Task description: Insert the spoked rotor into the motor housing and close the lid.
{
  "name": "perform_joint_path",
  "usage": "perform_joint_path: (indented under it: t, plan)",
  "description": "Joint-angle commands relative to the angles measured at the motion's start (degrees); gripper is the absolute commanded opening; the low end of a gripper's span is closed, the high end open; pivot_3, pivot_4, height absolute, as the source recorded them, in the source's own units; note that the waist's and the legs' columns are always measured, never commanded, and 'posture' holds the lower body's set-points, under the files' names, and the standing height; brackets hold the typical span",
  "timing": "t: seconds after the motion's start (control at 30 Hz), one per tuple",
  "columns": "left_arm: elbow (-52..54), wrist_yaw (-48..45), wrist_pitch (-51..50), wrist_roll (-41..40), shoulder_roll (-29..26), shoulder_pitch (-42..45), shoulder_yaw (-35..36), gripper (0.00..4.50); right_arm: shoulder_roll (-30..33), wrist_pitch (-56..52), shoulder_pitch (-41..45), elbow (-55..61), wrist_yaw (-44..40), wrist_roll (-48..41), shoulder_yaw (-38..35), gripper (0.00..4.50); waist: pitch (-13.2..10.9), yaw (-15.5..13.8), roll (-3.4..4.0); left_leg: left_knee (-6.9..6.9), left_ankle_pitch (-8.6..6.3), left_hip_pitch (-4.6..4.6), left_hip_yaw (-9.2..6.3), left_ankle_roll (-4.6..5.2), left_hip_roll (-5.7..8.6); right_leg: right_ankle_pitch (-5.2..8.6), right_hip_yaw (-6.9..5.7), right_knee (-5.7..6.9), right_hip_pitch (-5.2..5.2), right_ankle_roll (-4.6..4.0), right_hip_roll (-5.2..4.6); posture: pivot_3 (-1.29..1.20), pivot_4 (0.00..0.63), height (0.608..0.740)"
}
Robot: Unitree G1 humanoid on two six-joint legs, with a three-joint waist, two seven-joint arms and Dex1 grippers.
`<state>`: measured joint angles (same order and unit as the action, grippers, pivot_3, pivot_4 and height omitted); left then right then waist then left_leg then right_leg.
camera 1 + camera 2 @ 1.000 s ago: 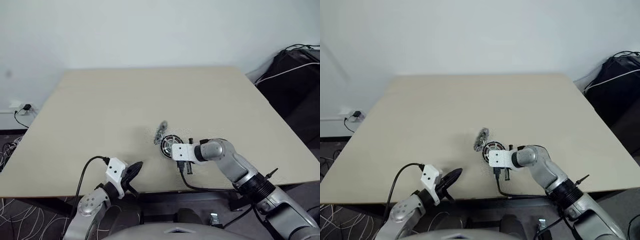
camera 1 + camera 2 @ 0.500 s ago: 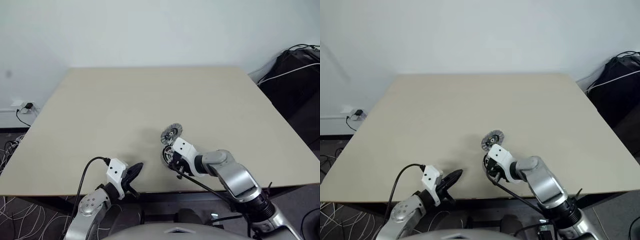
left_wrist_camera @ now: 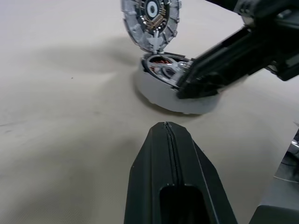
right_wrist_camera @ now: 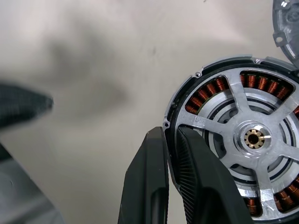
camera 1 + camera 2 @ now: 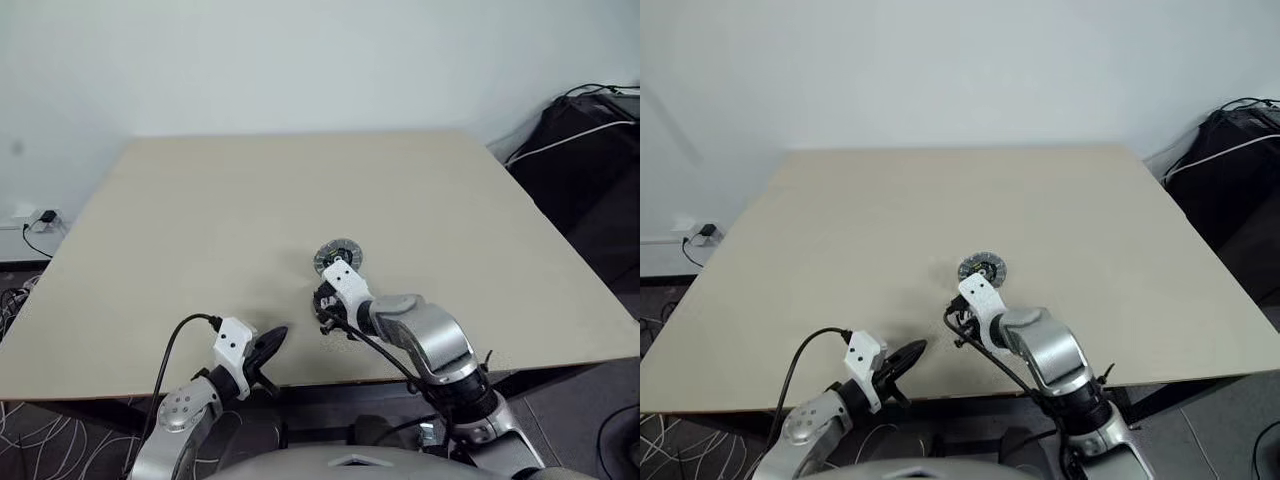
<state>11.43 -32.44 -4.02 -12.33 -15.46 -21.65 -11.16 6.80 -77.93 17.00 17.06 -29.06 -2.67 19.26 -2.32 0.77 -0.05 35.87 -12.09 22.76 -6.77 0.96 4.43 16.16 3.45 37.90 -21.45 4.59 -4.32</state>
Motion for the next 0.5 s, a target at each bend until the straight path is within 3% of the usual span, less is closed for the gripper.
perform_joint_path:
  t: [0.03,0.2,0.5]
  plan:
    - [1.5,0.2,0.9,-0.4,0.2,0.1,0.2,0.00,-4.4,1.7,1.9,-0.1,2.3,-2.7,-2.0,1.03,0.0,0.2,0.03,-0.03,0.00,0.00,0.00,0.00,0.00,0.00,0.01,0.00,-0.02,0.00,0.02,0.00,0.000,0.740]
    - [1.8,0.3,0.7,-0.4,0.2,-0.1,0.2,0.00,-6.3,5.2,2.6,2.4,2.1,-5.8,-2.0,2.65,-0.1,0.4,0.09,-0.14,0.01,0.01,-0.01,-0.01,0.01,-0.04,0.01,-0.01,-0.08,-0.07,0.11,0.00,0.000,0.740]
    - [1.5,0.2,0.6,-0.4,0.2,0.4,0.0,0.00,6.7,14.2,3.3,4.6,-2.7,-6.7,3.7,2.65,-0.1,0.5,0.15,-0.20,0.01,0.01,-0.01,-0.01,0.03,0.01,-0.01,-0.06,-0.08,-0.02,0.08,0.00,0.000,0.740]
